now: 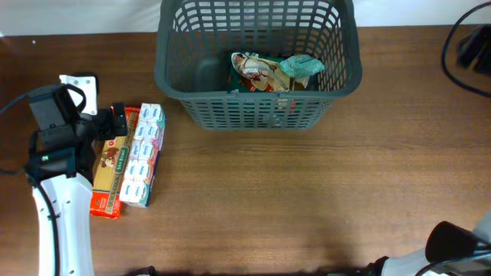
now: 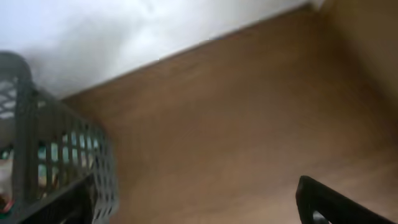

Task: Pack container
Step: 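Grasp the white tissue-pack bundle with the left gripper, then carry the tissue packs into the basket and release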

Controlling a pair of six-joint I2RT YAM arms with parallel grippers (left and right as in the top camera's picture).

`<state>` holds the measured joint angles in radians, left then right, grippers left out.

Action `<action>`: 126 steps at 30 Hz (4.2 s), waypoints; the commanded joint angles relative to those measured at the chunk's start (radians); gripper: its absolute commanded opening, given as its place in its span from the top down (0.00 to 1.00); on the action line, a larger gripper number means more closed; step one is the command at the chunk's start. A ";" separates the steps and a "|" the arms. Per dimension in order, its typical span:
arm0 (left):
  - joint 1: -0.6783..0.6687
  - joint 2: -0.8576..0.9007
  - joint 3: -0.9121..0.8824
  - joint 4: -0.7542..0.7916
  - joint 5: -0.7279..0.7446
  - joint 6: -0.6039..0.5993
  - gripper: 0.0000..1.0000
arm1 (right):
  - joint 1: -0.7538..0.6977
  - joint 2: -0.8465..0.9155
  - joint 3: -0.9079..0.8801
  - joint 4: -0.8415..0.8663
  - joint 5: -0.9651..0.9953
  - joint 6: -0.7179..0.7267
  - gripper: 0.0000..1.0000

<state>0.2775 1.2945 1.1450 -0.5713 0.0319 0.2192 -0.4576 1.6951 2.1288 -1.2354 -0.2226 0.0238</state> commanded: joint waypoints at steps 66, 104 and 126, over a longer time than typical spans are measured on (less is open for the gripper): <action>-0.188 0.365 0.956 -0.288 0.098 0.323 0.98 | -0.001 -0.003 -0.062 -0.003 -0.042 0.026 0.01; -0.654 0.818 1.202 -0.203 -0.046 0.475 0.03 | -0.001 -0.003 -0.062 -0.003 -0.042 0.026 0.01; -0.162 0.649 1.268 -1.035 -0.027 0.148 0.04 | -0.001 -0.003 -0.062 -0.003 -0.042 0.026 0.01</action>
<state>0.0410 1.9514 2.5404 -1.5997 -0.0856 0.4099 -0.4576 1.6951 2.0735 -1.2381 -0.2562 0.0490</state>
